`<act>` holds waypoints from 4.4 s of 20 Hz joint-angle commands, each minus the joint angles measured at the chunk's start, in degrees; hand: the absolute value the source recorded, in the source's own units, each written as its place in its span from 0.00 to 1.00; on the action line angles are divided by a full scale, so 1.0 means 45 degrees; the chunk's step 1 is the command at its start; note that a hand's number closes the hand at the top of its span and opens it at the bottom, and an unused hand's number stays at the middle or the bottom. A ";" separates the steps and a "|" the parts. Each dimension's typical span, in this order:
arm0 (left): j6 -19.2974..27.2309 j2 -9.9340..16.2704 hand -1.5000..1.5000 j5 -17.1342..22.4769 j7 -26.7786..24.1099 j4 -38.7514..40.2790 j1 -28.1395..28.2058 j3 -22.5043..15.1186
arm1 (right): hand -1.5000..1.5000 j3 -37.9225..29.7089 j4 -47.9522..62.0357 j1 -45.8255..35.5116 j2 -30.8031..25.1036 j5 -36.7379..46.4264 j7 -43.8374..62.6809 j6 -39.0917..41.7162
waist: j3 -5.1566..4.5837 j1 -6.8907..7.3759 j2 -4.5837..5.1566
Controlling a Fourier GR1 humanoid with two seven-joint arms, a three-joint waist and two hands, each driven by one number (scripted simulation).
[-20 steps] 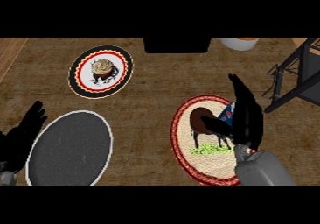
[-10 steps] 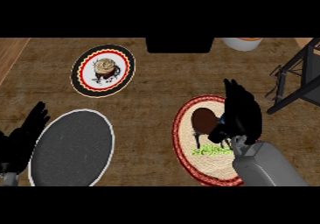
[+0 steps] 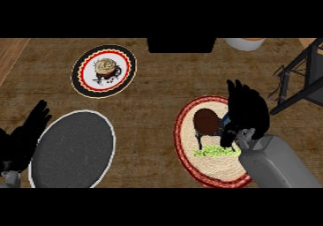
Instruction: Pick the can from the placemat and place it in the tiered shelf
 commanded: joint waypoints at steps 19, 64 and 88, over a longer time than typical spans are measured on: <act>-0.0738 -0.1150 0.50 -0.1403 -0.0131 0.0483 -0.0157 0.1087 | 0.00 -0.1970 0.4049 0.0294 0.0397 0.2592 -0.2719 -0.0481 | 0.0021 0.0063 0.0047; -0.2188 -0.1613 0.50 -0.2084 0.1501 -0.1152 0.0369 0.3028 | 1.00 -0.8878 -0.7239 0.6659 -0.1794 -0.3624 -0.7681 0.0549 | 0.0010 -0.0268 -0.0053; -0.1913 -0.2600 0.50 -0.3261 0.0826 -0.0736 0.0009 0.2482 | 1.00 -1.5254 -0.7841 0.3027 -0.7778 -1.0256 -0.1775 0.1835 | 0.0013 0.0062 0.0051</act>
